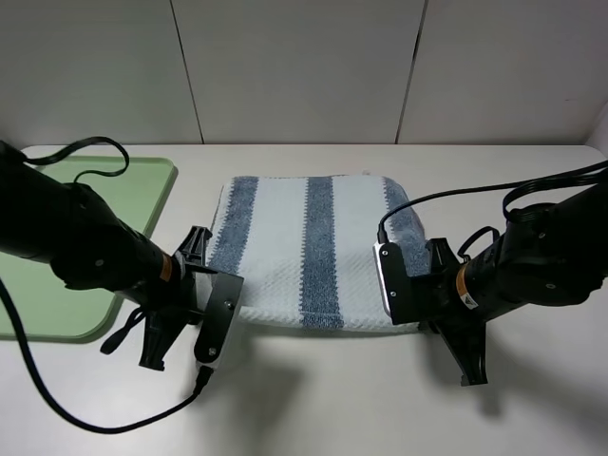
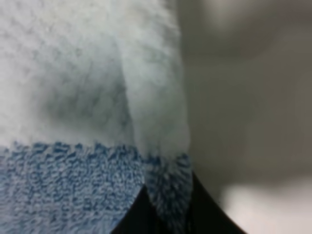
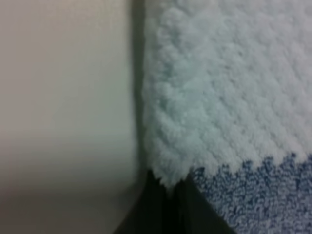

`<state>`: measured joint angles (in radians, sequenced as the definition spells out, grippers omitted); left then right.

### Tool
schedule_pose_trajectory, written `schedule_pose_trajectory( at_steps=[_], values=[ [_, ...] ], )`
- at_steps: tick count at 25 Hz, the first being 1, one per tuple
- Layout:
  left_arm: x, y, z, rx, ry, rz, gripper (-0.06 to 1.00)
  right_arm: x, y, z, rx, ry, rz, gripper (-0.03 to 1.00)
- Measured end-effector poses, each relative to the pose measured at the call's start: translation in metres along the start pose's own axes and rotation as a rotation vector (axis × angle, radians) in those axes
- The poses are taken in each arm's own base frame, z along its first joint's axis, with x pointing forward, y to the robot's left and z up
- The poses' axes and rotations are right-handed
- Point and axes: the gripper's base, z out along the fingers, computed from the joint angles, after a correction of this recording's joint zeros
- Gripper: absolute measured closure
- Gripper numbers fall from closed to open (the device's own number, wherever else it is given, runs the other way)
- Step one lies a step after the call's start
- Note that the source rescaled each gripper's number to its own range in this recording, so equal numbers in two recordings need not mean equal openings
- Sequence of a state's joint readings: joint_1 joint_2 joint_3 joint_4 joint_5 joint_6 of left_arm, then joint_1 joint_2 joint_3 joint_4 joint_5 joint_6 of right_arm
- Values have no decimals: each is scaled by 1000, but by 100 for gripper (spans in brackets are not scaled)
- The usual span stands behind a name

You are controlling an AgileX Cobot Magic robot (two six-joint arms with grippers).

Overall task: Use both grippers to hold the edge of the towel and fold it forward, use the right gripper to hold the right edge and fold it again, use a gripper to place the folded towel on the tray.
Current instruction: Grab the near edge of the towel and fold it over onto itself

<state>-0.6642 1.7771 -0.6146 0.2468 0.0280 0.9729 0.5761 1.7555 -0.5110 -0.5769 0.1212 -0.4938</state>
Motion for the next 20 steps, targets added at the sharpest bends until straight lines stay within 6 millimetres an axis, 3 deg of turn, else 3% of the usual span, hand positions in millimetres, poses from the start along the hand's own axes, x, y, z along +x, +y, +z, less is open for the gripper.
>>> schedule_pose_trajectory(
  at_steps=[20],
  values=[
    [2, 6, -51, -60, 14, -22, 94, 3, -11, -68, 171, -38, 108, 97]
  ],
)
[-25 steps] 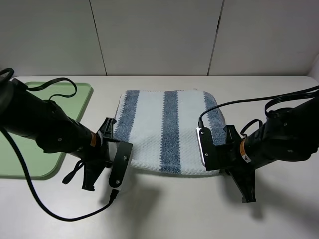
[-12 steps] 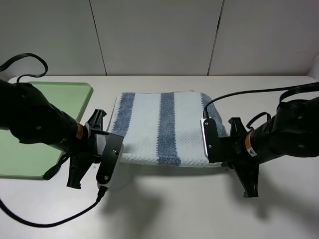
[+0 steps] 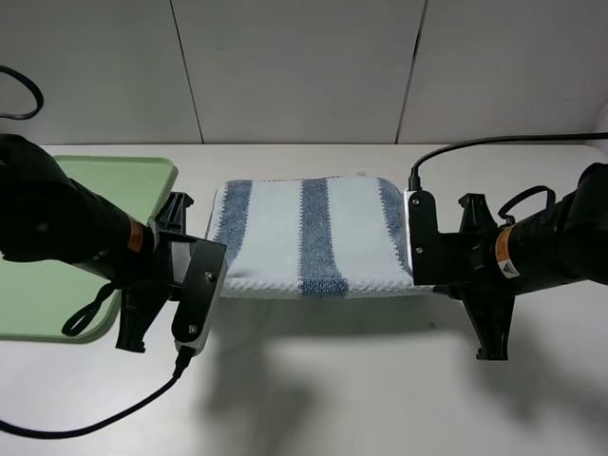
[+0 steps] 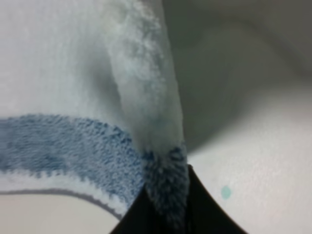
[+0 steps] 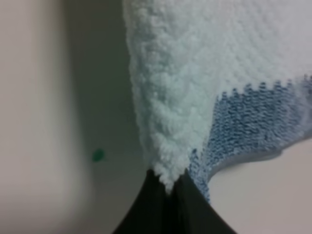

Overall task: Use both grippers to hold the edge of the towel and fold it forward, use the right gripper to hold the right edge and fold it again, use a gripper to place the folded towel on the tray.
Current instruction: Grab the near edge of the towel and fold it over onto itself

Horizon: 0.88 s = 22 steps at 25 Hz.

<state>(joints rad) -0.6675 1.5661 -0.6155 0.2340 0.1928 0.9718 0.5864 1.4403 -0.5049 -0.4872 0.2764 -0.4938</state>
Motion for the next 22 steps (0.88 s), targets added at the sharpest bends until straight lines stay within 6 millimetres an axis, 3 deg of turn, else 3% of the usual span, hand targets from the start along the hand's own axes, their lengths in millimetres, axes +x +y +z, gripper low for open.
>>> schedule_pose_trajectory(
  at_steps=[22],
  values=[
    [-2, 4, -37, -71, -33, -63, 94, 10, 1, -61, 58, -34, 143, 97]
  ],
)
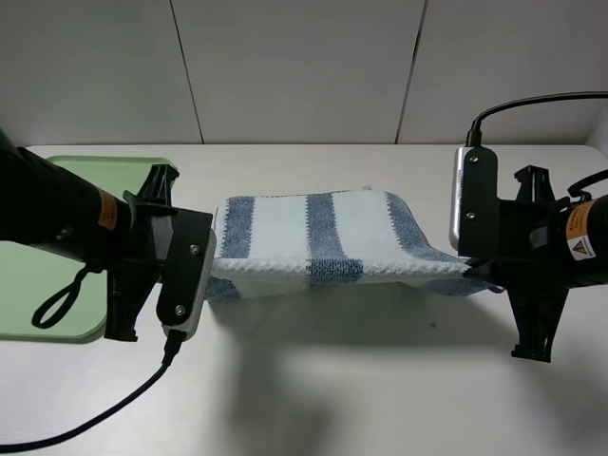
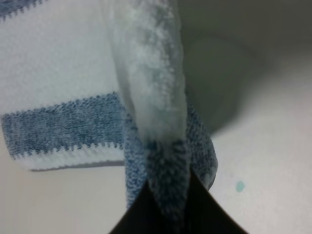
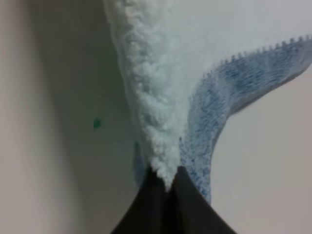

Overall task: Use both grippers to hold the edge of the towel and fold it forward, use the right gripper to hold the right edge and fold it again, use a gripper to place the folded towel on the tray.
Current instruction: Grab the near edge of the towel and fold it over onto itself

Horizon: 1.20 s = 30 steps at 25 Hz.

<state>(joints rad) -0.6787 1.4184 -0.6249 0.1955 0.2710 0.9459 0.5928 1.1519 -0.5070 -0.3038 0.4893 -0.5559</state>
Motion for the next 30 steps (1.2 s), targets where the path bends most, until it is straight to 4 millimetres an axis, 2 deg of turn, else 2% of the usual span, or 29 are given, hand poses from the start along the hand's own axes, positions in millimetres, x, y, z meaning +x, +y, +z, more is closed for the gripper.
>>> schedule_pose_trajectory(
  at_steps=[5, 10, 17, 25, 30],
  values=[
    [-2, -1, -8, -5, -7, -5, 94, 3, 1, -11, 6, -7, 21, 97],
    [-15, -7, -14, 19, -19, 43, 94, 8, 4, -19, -3, 15, 24, 97],
    [-24, 3, -23, 12, -20, -11, 94, 11, 5, -21, -20, 44, -6, 97],
    [-19, 13, -26, -53, 54, -68, 94, -6, -16, -38, 40, -7, -7, 97],
    [-18, 19, -28, -116, 83, -82, 94, -8, -19, -40, 49, -22, -7, 97]
  ],
)
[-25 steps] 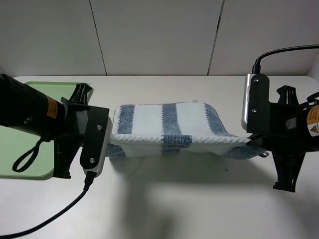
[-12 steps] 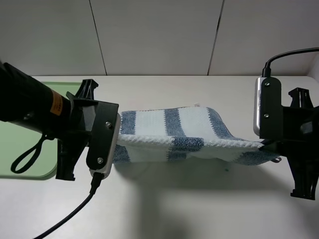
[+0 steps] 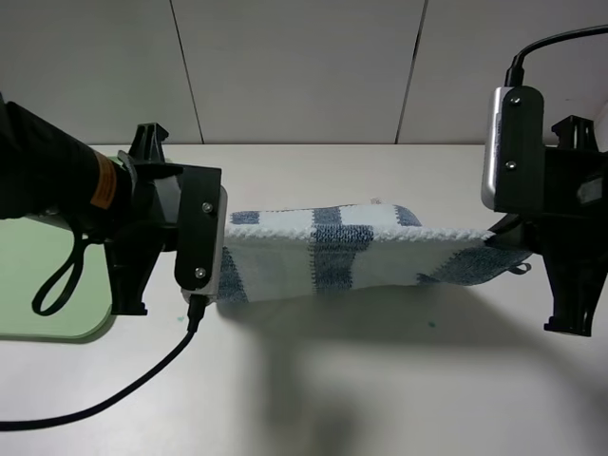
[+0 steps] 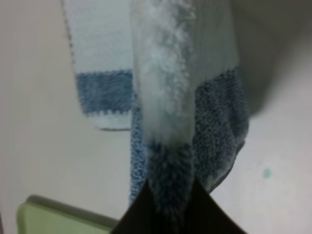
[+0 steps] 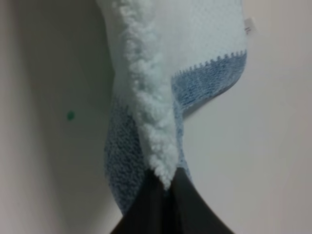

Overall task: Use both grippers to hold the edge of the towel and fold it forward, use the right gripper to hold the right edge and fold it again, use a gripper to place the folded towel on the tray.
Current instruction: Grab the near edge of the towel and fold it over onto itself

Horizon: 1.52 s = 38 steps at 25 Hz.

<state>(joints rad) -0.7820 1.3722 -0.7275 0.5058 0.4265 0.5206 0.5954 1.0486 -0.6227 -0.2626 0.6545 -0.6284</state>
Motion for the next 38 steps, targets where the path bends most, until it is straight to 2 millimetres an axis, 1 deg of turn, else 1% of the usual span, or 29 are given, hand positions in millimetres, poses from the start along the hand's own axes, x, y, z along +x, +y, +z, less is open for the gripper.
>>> schedule_pose_trajectory(
  at_steps=[4, 11, 14, 18, 22, 26, 29, 32, 38],
  values=[
    [0, 1, 0, -12, 5, -1, 94, -1, 0, 3, -9, 5, 0, 97],
    [1, 1, 1, -9, 16, 3, 94, -5, 1, 28, -82, 68, -17, 97],
    [2, -2, 9, 18, 48, 19, 94, -11, -5, 33, -84, 75, -24, 97],
    [2, -6, 26, 51, 97, 47, 94, -20, -13, 40, -92, 87, -38, 97],
    [1, -5, 38, 33, 132, 76, 94, -24, -16, 50, -111, 106, -56, 97],
    [-1, 4, 44, -4, 153, 99, 94, -25, -17, 60, -110, 114, -83, 97],
    [1, 15, 47, -26, 150, 56, 94, -23, -22, 66, -91, 104, -68, 97],
    [7, 26, 49, -52, 125, 14, 94, -22, -31, 70, -69, 94, -45, 97],
    [11, 33, 51, -77, 93, 15, 94, -22, -43, 80, -51, 85, -50, 97]
  ],
)
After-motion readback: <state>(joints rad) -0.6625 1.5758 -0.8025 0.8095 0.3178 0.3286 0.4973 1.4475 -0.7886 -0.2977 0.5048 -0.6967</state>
